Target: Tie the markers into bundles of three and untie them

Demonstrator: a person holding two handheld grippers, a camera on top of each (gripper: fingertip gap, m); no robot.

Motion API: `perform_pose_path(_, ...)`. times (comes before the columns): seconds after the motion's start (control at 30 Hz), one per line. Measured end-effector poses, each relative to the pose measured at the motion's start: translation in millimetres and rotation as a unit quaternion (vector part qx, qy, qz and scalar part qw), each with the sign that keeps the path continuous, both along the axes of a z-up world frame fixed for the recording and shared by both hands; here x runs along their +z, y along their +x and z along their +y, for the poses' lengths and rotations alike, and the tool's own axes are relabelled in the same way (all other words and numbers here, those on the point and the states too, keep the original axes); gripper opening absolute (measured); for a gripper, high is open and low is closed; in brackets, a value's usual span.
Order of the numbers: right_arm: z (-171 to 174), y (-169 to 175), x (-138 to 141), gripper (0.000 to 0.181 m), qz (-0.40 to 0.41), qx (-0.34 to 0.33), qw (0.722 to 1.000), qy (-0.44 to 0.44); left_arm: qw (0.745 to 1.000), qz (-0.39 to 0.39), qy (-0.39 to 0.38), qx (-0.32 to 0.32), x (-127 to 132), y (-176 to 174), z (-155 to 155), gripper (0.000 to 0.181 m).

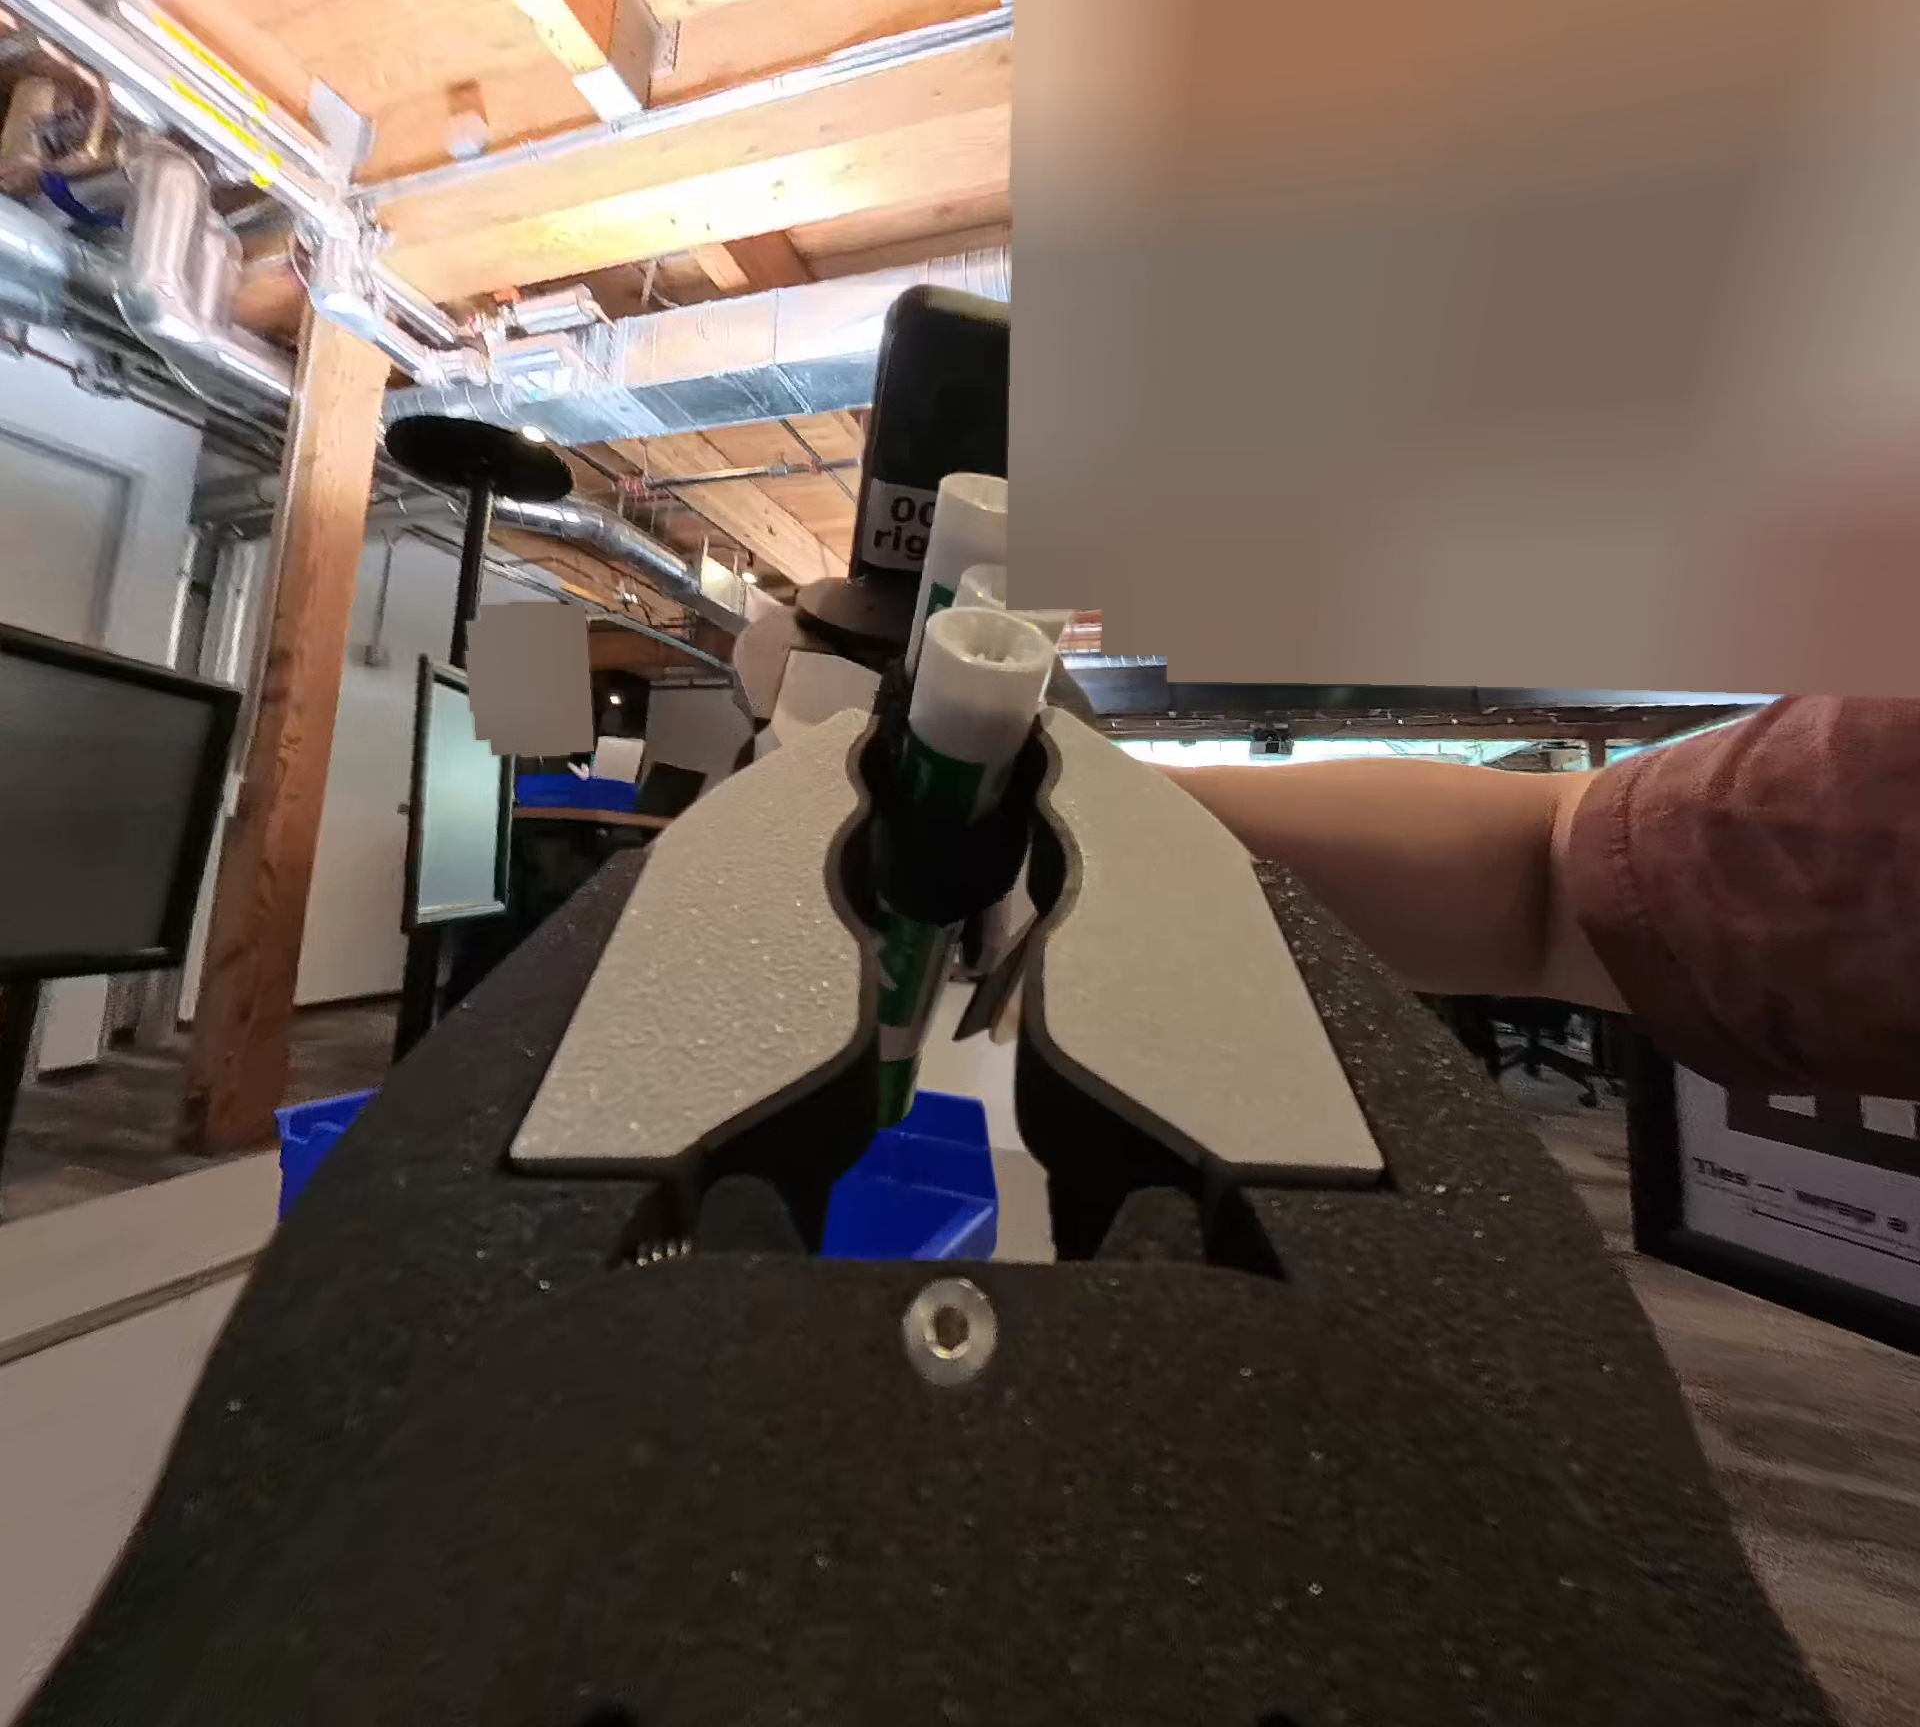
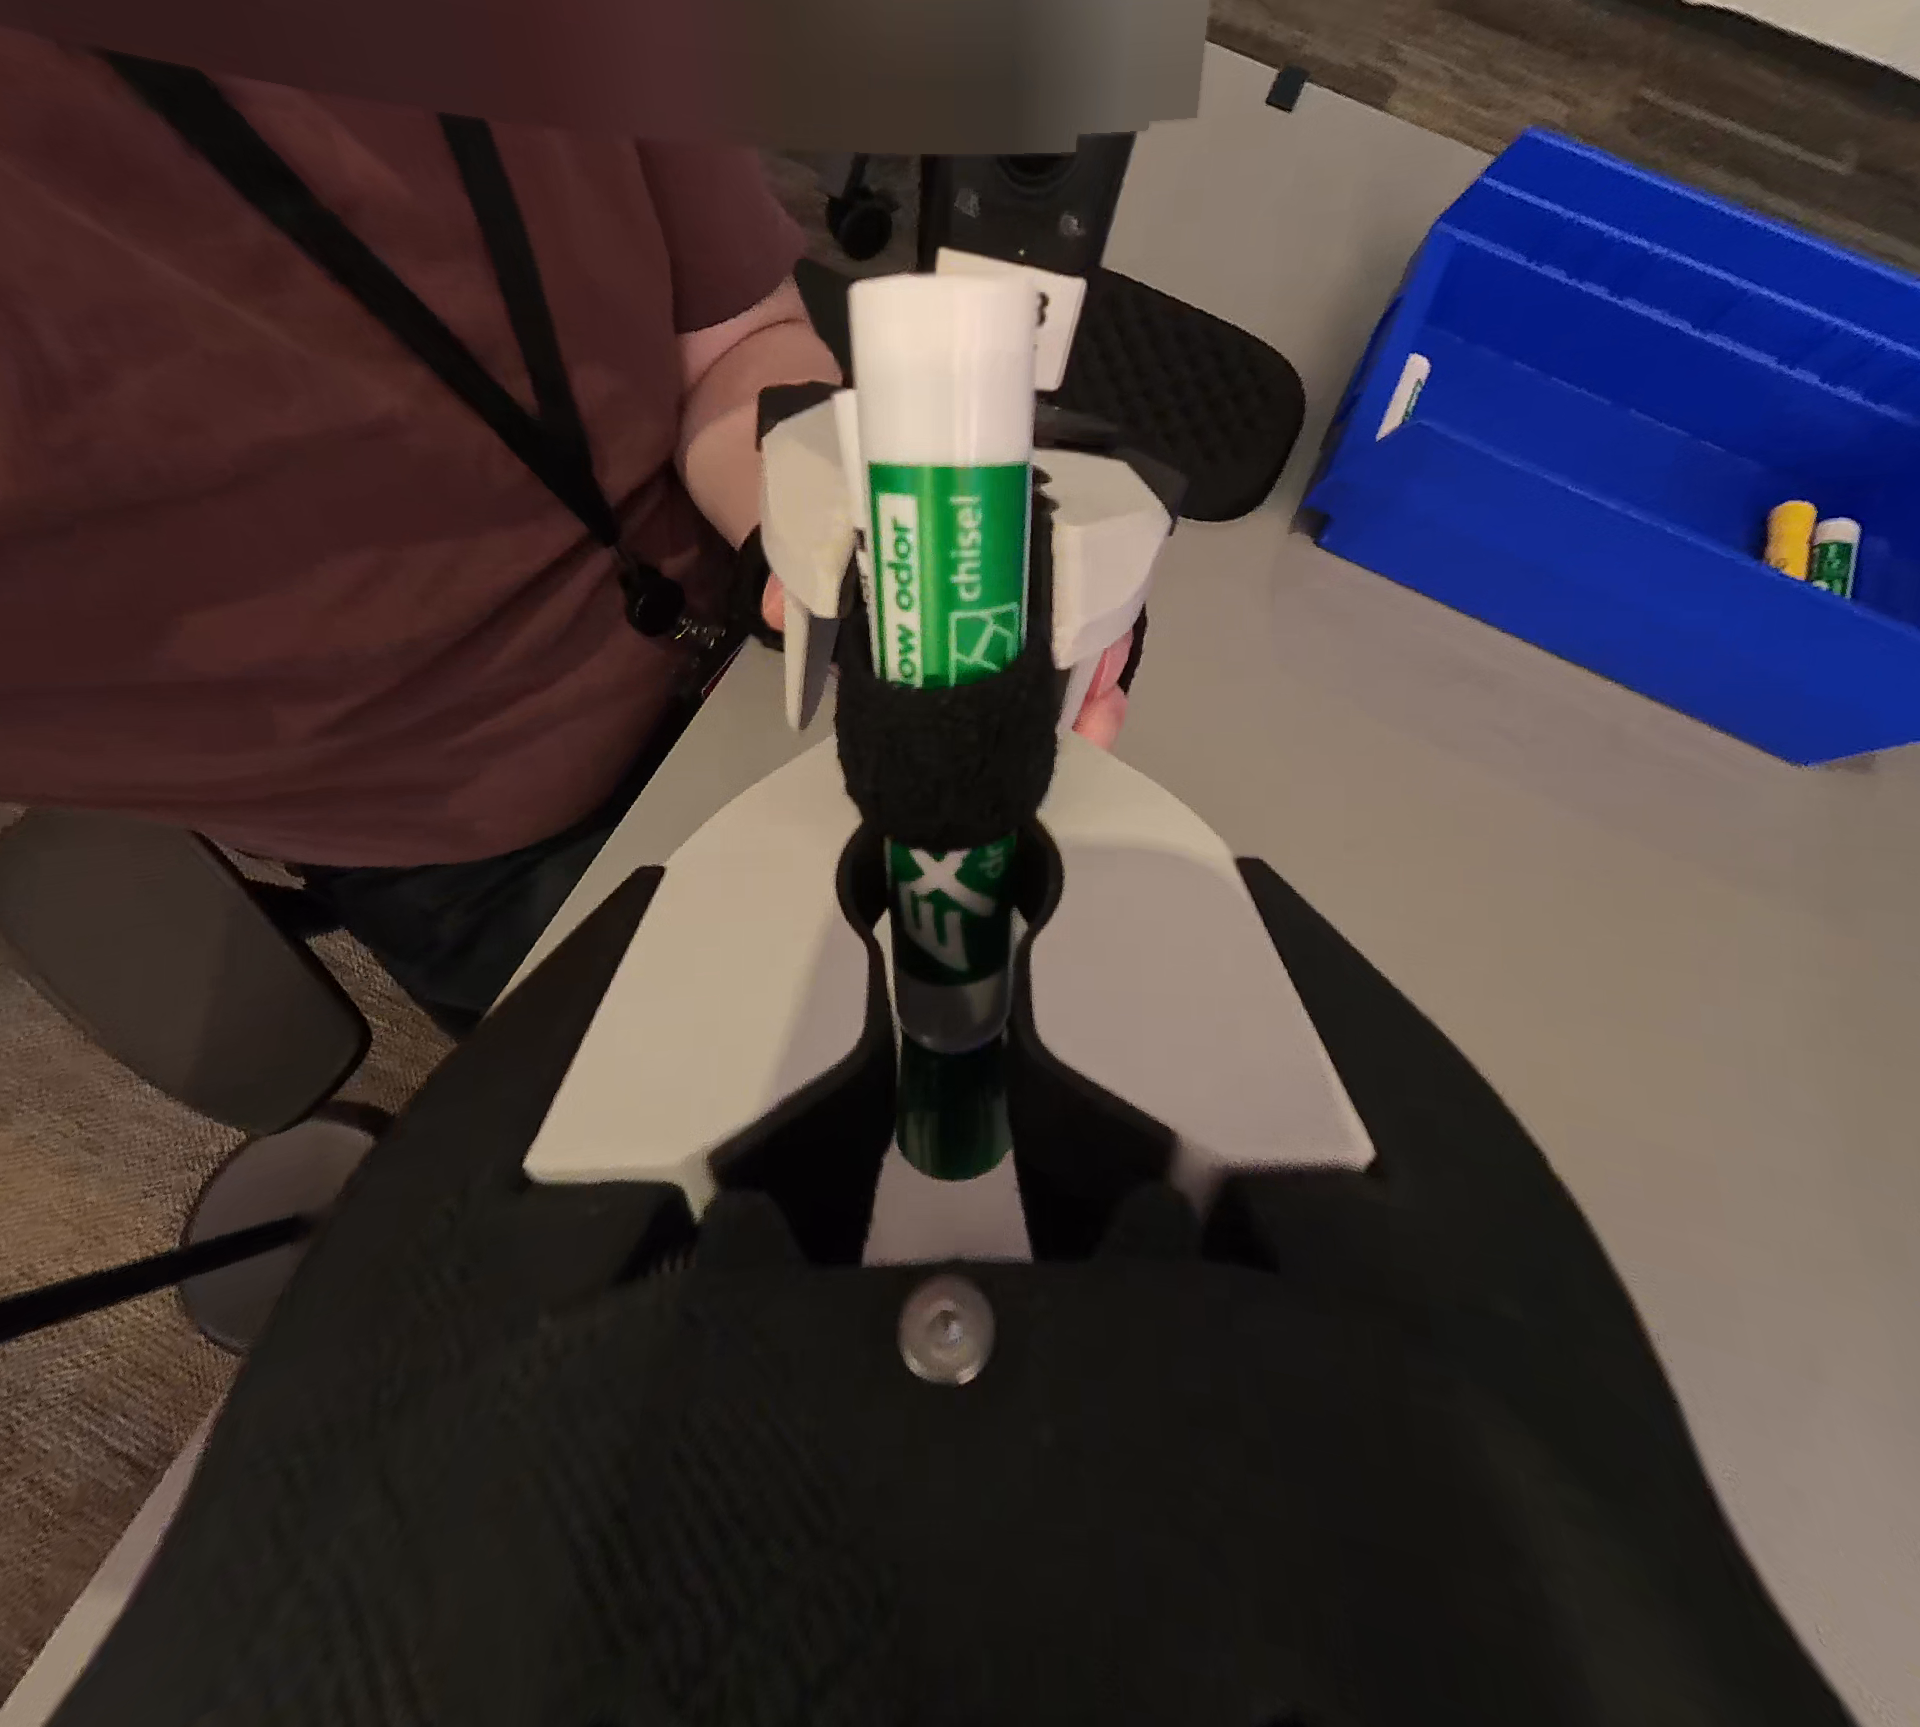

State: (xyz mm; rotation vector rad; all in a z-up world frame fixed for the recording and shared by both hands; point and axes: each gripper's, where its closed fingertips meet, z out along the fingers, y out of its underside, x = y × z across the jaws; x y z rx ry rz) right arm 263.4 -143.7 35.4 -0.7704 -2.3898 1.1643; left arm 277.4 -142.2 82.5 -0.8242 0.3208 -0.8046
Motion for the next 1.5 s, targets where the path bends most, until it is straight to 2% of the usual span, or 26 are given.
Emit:
perform_pose_path(0.1,1.9,-4.8,-2.8,0.02,-0.021,-0.018,0.999,-0.029,1.0,-0.016,-0.005,0.012,0.2,-9.1,2.5,0.03)
perform_pose_path(0.13,2.0,-6.1,-4.0,0.019,-0.033,-0.022,0.999,-0.038,1.0,-0.024,-0.007,0.013,-0.1,-10.5,3.4,0.026)
perform_pose_path(0.27,10.7,-8.3,-8.1,0.019,-0.093,-0.066,0.989,-0.089,0.996,-0.042,-0.068,-0.035,-6.5,-19.7,16.5,0.026)
perform_pose_path(0.33,16.9,-7.9,-5.9,0.019,-0.109,-0.085,0.983,-0.123,0.995,-0.058,-0.074,-0.014,-5.2,-34.3,18.0,0.045)
perform_pose_path(0.4,32.3,-4.9,-5.3,0.02,-0.12,-0.114,0.977,-0.132,0.997,-0.027,-0.079,-0.006,-8.0,-40.4,13.3,0.049)
perform_pose_path(0.47,55.9,3.4,-6.4,0.019,-0.146,-0.152,0.968,-0.137,0.993,0.005,-0.115,0.012,-17.0,-49.6,13.3,0.063)
perform_pose_path(0.5,69.6,11.0,-7.4,0.02,-0.164,-0.169,0.961,-0.141,0.992,0.029,-0.123,0.009,-22.3,-51.7,8.2,0.061)
perform_pose_path(0.6,128.3,43.9,-17.3,0.02,-0.249,-0.244,0.927,-0.134,0.985,0.068,-0.154,0.041,-40.0,-69.9,-2.4,0.057)
perform_pose_path(0.67,172.3,68.4,-24.3,0.019,-0.305,-0.313,0.889,-0.14,0.98,0.077,-0.17,0.068,-49.6,-82.7,-7.1,0.053)
perform_pose_path(0.77,210.6,101.6,-34.3,0.019,-0.368,-0.363,0.843,-0.145,0.975,0.091,-0.182,0.086,-58.6,-92.5,-11.4,0.053)
perform_pose_path(0.93,228.6,124.7,-60.7,0.02,-0.424,-0.351,0.825,-0.129,0.968,0.118,-0.201,0.092,-71.2,-95.2,-9.8,0.053)
perform_pose_path(1.03,242.3,134.2,-82.5,0.02,-0.461,-0.347,0.808,-0.122,0.965,0.137,-0.207,0.079,-73.1,-88.1,-11.1,0.053)
perform_pose_path(1.2,256.8,142.2,-123.0,0.021,-0.517,-0.328,0.777,-0.146,0.959,0.175,-0.2,0.102,-69.7,-82.5,-18.0,0.053)
perform_pose_path(1.33,261.1,139.4,-150.5,0.02,-0.533,-0.294,0.779,-0.15,0.951,0.197,-0.203,0.121,-68.7,-86.2,-24.8,0.053)
perform_pose_path(1.5,260.5,138.3,-168.5,0.021,-0.546,-0.242,0.788,-0.147,0.942,0.213,-0.213,0.146,-65.6,-92.5,-27.7,0.053)
